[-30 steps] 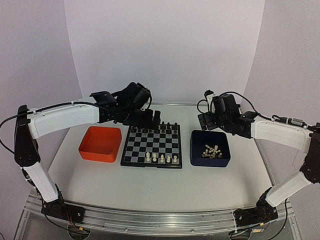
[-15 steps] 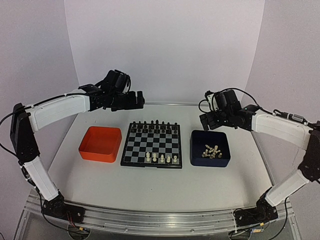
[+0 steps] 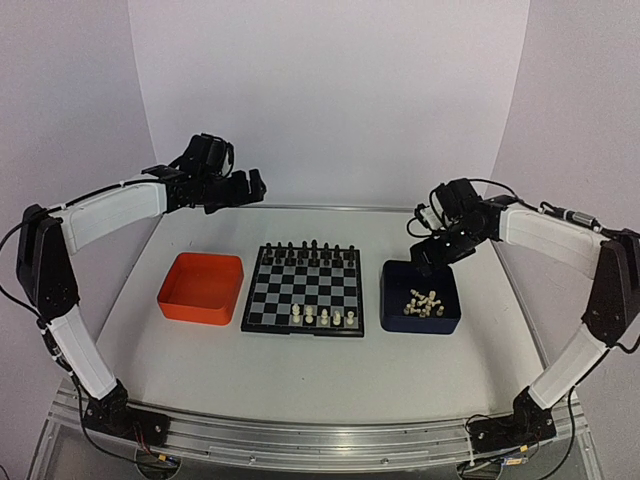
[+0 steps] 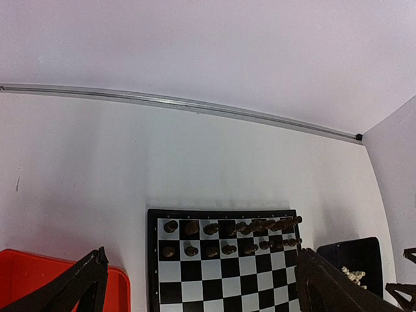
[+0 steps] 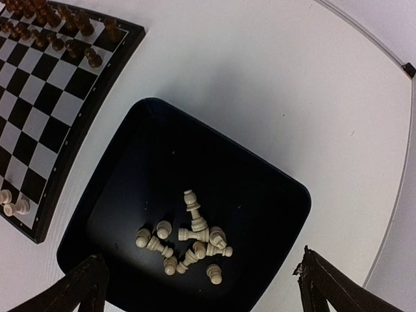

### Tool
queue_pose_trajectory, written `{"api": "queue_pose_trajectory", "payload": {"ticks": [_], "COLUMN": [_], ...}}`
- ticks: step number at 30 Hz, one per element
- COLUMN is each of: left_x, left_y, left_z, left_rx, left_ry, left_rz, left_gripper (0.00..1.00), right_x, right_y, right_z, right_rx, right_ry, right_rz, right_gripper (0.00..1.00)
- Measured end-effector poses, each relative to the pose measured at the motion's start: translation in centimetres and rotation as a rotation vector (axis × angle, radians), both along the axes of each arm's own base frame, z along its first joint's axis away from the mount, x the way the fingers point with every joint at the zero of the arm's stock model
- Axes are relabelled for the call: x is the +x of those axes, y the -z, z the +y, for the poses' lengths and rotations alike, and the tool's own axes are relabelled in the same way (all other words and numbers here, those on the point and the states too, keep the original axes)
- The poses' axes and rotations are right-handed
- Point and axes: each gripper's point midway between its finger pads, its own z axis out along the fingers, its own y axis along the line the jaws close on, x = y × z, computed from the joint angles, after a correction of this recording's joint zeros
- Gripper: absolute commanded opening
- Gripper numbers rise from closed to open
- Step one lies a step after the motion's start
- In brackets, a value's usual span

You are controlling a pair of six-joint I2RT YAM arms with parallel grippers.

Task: Set up the chess pieces on the board
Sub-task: Pick up the chess piece from the storage box.

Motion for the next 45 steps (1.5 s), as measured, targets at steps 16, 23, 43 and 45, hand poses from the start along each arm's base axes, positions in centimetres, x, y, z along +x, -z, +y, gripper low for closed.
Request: {"api": "queue_pose_trajectory", "payload": {"ticks": [16,23,43,45], "left_x": [8.0,12.0,13.6,13.5], "left_y": [0.7,-0.7,1.8,1.9], "left_z": [-0.4,-1.2,-1.6,-1.7], "left_rx": [0.016,-0.004,-0.038,-0.04], "left_ry": [0.002,-0.015,0.018,0.023], "left_rz": [-0.113,-0.165,-0.144,-0.141], "left_gripper": [1.0,1.0,1.0,1.0], "right_x": [2.7,2.4,1.7,1.7], "right_y": [3.8,2.8,8.2,8.3], "right_z": [-1.1,-0.6,0.1,0.1], "right_rx": [-0.073,-0.002,-0.099,-0.105], "right_ry": [0.013,0.047,-0.132,-0.148], "right_rz": [0.209,0.249,0.471,0.471], "right_gripper": [0.97,0.91,0.49,0.49]}}
